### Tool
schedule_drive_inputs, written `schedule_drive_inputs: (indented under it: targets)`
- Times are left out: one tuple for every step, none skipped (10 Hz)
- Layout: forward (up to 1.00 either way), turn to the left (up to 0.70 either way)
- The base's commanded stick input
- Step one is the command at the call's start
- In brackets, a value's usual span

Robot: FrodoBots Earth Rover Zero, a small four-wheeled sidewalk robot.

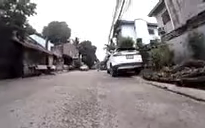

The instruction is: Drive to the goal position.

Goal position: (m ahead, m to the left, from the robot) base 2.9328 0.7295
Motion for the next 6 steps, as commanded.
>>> schedule_drive_inputs:
  targets:
    - [1.0, 0.0]
    - [1.0, 0.0]
    - [1.0, 0.0]
    - [1.0, 0.0]
    - [1.0, 0.26]
    - [1.0, 0.27]
